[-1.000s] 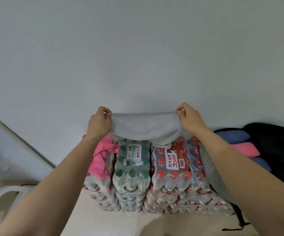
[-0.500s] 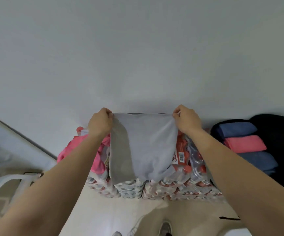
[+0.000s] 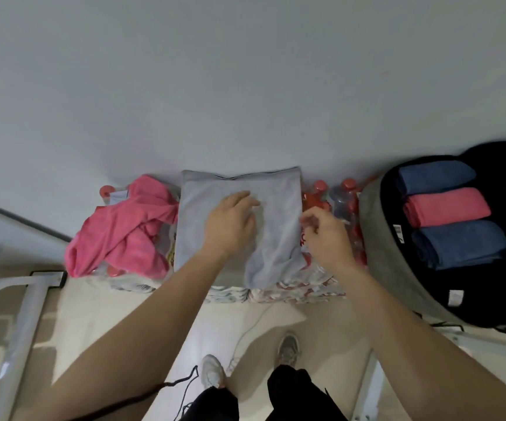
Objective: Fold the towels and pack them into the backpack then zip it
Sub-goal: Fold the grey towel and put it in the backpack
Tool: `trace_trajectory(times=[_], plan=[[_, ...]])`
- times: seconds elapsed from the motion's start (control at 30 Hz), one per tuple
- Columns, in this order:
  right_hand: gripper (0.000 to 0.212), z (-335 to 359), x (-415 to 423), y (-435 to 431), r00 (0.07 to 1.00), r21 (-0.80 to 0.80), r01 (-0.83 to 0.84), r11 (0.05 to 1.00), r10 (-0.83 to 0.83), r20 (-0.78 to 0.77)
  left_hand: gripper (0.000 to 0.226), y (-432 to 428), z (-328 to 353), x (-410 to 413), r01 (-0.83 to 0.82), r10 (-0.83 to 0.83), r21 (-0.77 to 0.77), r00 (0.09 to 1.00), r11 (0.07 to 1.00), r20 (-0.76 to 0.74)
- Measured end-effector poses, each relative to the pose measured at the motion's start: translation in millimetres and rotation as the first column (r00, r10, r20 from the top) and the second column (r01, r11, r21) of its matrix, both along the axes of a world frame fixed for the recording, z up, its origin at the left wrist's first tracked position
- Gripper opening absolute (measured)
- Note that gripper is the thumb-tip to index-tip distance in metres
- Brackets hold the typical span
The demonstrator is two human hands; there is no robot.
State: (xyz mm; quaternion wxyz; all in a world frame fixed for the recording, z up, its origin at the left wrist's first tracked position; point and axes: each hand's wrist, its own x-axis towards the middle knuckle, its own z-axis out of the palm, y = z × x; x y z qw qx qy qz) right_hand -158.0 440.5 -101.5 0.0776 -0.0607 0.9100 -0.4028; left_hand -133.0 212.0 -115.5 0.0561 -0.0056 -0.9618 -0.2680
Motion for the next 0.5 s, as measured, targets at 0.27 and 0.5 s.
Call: trace_trajectory(times=[0.27, 0.5], plan=[[0.027, -21.9, 50.5, 18.3, 0.980, 0.178, -0.188, 0.966, 0.197, -0.034, 0.057, 57.8, -7.6, -53.6, 0.349, -0.294, -0.167, 0.913, 0.922, 0.284], [0.012, -20.5, 62.5, 24.7, 0.991, 0.141, -0.083, 0.987, 0.097, -0.095, 0.050, 65.2, -5.3, -67.5, 0.353, -0.279, -0.129, 0.877, 0.927, 0.391]])
